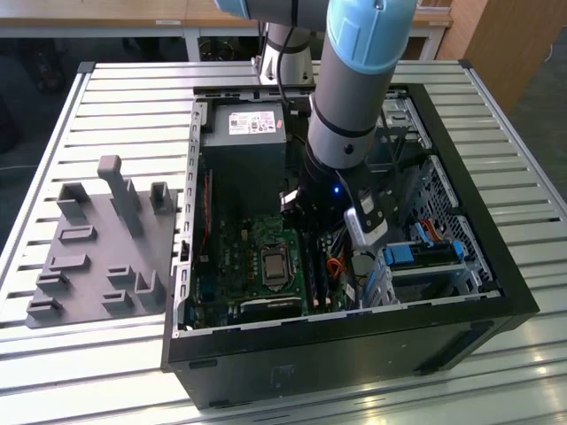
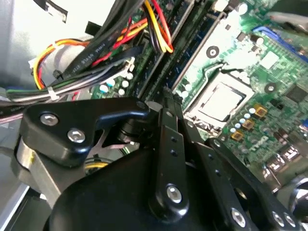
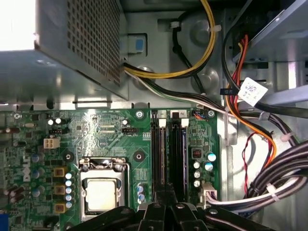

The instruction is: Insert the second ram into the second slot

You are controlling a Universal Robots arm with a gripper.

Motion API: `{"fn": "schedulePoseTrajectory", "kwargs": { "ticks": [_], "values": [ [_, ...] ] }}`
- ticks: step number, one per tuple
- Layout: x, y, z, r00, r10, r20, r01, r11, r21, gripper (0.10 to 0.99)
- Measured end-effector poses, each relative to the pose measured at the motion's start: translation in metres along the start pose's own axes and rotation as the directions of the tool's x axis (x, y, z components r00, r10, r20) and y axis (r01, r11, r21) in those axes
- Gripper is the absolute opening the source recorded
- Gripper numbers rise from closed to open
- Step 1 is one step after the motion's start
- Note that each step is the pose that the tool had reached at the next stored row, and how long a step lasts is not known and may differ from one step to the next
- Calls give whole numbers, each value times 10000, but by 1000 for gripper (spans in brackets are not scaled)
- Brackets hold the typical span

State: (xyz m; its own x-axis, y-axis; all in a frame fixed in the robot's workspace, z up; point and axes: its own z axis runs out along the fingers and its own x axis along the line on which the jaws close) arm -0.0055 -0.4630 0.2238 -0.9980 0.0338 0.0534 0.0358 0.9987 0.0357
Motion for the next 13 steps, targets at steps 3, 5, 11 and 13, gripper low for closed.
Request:
{"fn": "schedulePoseTrajectory", "kwargs": {
  "ticks": [3,5,11,13],
  "values": [
    [2,0,-27,10000,-1,-1,1,10000,4,106],
    [3,1,-52,10000,-1,-1,1,10000,5,106],
    [8,4,-139,10000,-1,-1,1,10000,5,106],
    [9,5,-165,10000,-1,-1,1,10000,5,106]
  ]
}}
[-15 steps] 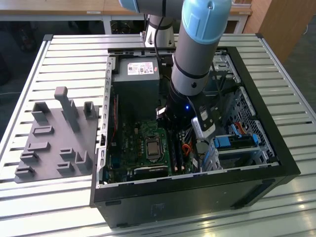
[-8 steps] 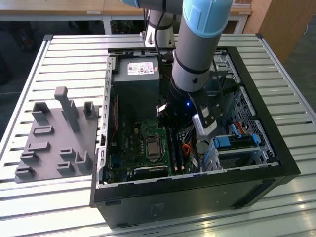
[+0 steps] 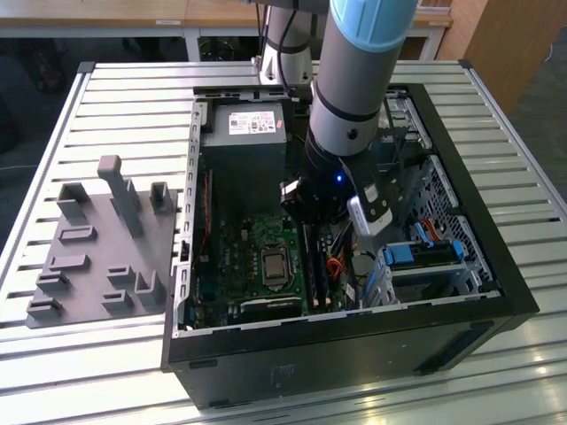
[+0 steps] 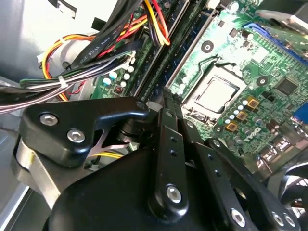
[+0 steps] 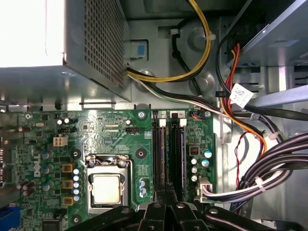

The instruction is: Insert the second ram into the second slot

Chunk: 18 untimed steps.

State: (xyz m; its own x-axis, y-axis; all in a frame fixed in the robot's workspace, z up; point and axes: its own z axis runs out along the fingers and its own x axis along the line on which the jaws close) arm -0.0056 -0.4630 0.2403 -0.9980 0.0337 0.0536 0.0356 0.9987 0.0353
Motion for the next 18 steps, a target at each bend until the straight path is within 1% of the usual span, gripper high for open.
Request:
{"fn": "schedulePoseTrajectory", "kwargs": {
  "ticks": [9,18],
  "values": [
    [4,2,-66,10000,0,-1,0,10000,1,106],
    [4,3,-73,10000,0,-1,0,10000,0,106]
  ]
}}
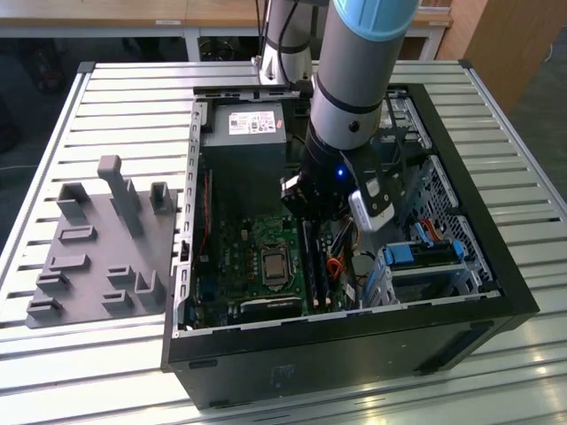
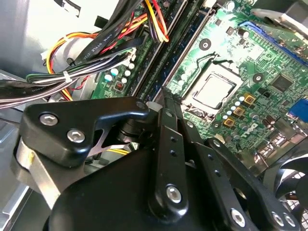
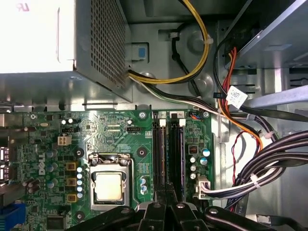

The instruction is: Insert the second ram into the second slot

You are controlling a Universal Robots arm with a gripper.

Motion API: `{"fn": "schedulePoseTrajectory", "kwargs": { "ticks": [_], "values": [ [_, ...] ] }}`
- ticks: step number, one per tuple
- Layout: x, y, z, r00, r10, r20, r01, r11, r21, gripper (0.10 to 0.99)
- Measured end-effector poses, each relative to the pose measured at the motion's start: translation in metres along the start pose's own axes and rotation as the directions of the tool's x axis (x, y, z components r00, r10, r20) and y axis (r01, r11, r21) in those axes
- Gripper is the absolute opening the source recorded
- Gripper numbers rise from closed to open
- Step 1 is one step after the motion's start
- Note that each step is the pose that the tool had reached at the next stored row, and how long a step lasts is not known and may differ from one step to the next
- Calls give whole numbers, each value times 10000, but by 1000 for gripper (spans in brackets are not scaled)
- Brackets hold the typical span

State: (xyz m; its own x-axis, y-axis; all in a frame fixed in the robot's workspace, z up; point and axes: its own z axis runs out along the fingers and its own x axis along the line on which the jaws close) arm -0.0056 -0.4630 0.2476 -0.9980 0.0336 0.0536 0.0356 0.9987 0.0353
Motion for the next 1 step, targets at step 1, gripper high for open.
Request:
{"fn": "schedulePoseTrajectory", "kwargs": {
  "ticks": [1],
  "values": [
    [0,0,0,10000,0,0,0,10000,-1,106]
  ]
}}
